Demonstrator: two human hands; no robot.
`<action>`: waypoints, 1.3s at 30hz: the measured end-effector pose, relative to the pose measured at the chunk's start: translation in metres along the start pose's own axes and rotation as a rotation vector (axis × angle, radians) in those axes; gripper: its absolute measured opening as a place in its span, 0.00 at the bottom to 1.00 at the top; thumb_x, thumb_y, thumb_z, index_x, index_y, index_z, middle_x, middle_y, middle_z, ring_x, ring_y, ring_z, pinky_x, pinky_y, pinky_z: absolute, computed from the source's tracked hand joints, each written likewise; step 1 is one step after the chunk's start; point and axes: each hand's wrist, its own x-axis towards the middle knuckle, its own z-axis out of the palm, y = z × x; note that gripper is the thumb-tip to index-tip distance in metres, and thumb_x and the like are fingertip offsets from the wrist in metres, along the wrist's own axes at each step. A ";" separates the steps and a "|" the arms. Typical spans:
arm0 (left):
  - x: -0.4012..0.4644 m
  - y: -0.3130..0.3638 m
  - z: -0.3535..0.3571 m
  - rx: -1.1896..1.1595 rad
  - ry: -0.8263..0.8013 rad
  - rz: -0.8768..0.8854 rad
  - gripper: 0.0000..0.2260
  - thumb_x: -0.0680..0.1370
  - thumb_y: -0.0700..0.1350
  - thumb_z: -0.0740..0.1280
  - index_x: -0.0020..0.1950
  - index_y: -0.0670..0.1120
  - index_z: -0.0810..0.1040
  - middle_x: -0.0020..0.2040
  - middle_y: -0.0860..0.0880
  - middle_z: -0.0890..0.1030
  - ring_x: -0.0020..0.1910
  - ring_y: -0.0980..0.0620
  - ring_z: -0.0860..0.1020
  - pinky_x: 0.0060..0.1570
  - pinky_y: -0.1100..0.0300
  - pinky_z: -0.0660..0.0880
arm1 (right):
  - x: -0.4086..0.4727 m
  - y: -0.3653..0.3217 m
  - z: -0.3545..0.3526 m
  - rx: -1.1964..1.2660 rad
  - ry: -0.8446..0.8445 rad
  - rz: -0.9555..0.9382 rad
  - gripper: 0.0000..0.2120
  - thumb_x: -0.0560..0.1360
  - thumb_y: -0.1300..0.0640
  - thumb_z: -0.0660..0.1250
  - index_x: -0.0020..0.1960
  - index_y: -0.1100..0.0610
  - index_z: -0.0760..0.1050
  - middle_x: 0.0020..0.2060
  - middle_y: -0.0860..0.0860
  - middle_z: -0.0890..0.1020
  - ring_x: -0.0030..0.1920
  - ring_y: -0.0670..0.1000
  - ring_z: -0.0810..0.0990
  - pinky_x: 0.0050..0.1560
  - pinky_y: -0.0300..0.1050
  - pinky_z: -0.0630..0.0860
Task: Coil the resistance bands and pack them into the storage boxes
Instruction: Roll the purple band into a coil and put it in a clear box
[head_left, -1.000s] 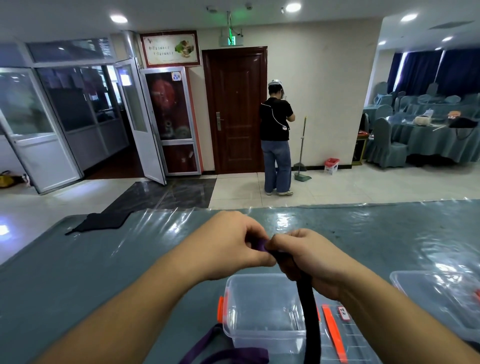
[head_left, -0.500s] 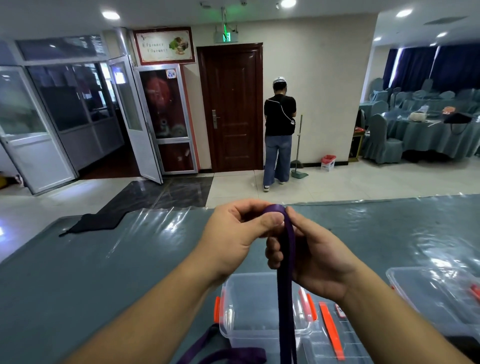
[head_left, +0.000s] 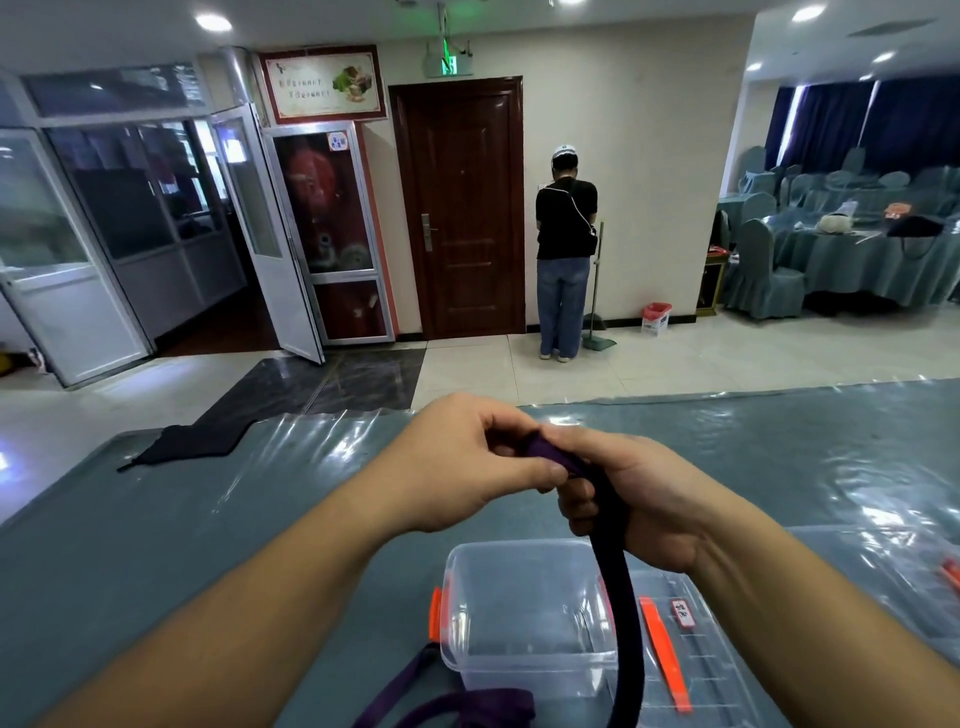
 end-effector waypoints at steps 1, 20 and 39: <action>0.000 0.000 0.001 -0.076 0.025 -0.003 0.05 0.75 0.46 0.78 0.50 0.51 0.88 0.41 0.52 0.87 0.39 0.59 0.82 0.42 0.67 0.77 | -0.001 -0.003 0.001 -0.014 0.012 -0.018 0.16 0.73 0.42 0.72 0.40 0.55 0.82 0.29 0.51 0.70 0.30 0.47 0.64 0.35 0.43 0.61; 0.008 -0.004 0.048 -1.148 0.360 -0.286 0.06 0.72 0.47 0.74 0.46 0.47 0.87 0.38 0.52 0.78 0.35 0.59 0.69 0.37 0.63 0.64 | 0.006 0.019 0.029 0.072 0.359 -0.666 0.15 0.73 0.65 0.75 0.58 0.56 0.84 0.51 0.52 0.89 0.55 0.52 0.87 0.59 0.50 0.82; -0.002 -0.012 0.024 -0.917 0.367 -0.192 0.07 0.78 0.40 0.72 0.52 0.38 0.86 0.47 0.43 0.88 0.44 0.54 0.85 0.44 0.66 0.81 | 0.000 0.012 0.021 -0.007 0.322 -0.596 0.13 0.74 0.68 0.73 0.56 0.58 0.85 0.48 0.53 0.89 0.52 0.54 0.88 0.55 0.46 0.84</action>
